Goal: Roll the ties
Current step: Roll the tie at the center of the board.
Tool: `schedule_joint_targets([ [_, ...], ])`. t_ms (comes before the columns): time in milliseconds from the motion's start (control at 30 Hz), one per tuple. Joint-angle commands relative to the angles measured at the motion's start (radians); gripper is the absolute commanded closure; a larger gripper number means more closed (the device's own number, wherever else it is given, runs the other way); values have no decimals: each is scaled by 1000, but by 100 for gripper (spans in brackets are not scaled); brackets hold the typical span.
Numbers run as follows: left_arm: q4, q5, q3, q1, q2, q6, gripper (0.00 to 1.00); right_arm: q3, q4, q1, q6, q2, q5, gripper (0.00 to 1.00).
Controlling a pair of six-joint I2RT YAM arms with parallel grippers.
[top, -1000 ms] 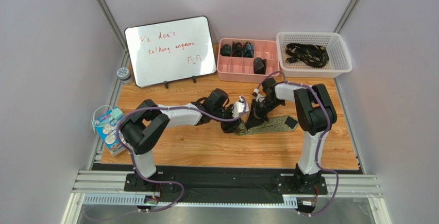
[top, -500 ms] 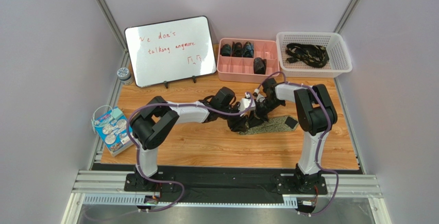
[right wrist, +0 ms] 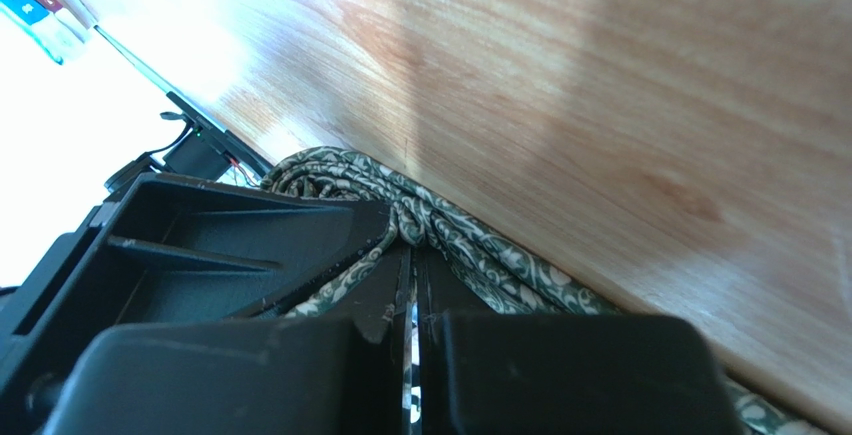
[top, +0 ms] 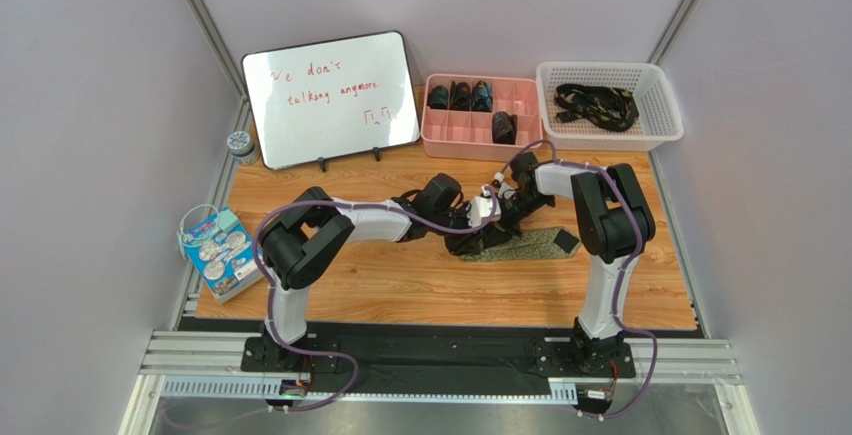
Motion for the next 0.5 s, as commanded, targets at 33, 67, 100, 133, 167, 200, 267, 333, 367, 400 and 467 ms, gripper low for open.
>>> schedule_joint_targets([
  [33, -212, -93, 6, -48, 55, 180, 59, 23, 105, -17, -67, 16, 149, 97],
  [67, -227, -99, 3, -51, 59, 190, 60, 36, 91, -29, -79, 2, 117, 93],
  [100, -241, -104, 3, -55, 62, 197, 60, 47, 72, -37, -90, -5, 109, 91],
  [133, -269, -125, 4, -56, 67, 207, 62, 56, 41, -44, -97, -16, 90, 88],
  [167, -281, -127, 7, -58, 74, 210, 63, 70, 26, -61, -106, -36, 76, 84],
  [200, -287, -133, 9, -58, 78, 214, 63, 75, 7, -67, -131, -48, 62, 82],
  [267, -306, -147, 15, -56, 85, 227, 63, 89, -51, -84, -157, -68, 34, 72],
  [333, -332, -158, 27, -56, 93, 228, 63, 90, -99, -97, -191, -99, 14, 68],
  [367, -339, -161, 41, -58, 104, 228, 63, 86, -111, -107, -198, -111, 8, 65],
  [400, -344, -164, 47, -56, 108, 228, 63, 83, -122, -112, -215, -128, 7, 65],
  [467, -368, -167, 70, -56, 120, 225, 64, 76, -149, -123, -234, -137, -12, 62],
])
